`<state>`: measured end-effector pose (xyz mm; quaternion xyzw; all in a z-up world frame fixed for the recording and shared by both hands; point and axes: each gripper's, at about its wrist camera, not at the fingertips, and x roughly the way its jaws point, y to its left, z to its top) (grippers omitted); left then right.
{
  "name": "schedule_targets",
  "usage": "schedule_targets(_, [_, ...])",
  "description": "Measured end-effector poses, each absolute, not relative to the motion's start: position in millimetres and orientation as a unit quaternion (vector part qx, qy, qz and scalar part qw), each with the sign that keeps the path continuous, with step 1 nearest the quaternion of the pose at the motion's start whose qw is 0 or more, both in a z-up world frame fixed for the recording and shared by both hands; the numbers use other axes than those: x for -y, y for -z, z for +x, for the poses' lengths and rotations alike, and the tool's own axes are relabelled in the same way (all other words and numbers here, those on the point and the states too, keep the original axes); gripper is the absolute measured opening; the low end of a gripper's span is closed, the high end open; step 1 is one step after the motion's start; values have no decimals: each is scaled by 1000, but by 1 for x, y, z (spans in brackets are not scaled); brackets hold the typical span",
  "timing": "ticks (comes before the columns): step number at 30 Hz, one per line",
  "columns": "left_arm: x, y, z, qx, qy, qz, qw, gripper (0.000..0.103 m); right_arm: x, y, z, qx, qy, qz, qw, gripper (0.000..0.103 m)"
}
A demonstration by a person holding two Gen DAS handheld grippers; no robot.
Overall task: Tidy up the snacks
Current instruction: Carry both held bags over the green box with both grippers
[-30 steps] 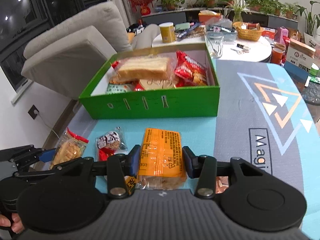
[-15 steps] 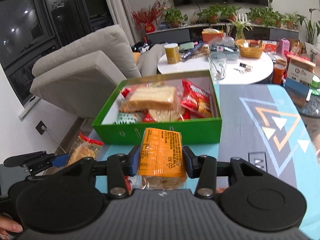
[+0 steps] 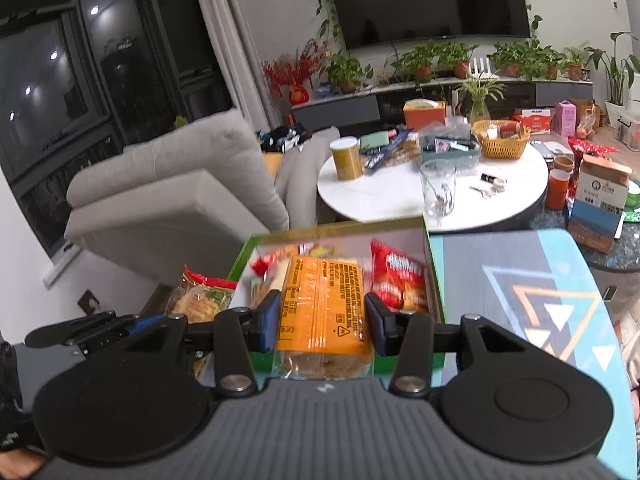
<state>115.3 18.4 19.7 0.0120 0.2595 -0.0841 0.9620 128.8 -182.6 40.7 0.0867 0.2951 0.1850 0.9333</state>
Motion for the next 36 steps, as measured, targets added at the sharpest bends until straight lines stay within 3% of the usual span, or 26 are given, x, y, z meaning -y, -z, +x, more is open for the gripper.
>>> schedule_targets(16, [-4,-37,194,-254,87,21,963,39,185,-38,193,-310,-166,130,927,47])
schedule_targets(33, [0,23,287,-296,84,-37,951,39,191,18,246,-338,-123,173,917,47])
schedule_targets(36, [-1,27,292,-295,74,-49,951,45,193,25,251,-339,-117,182,916,47])
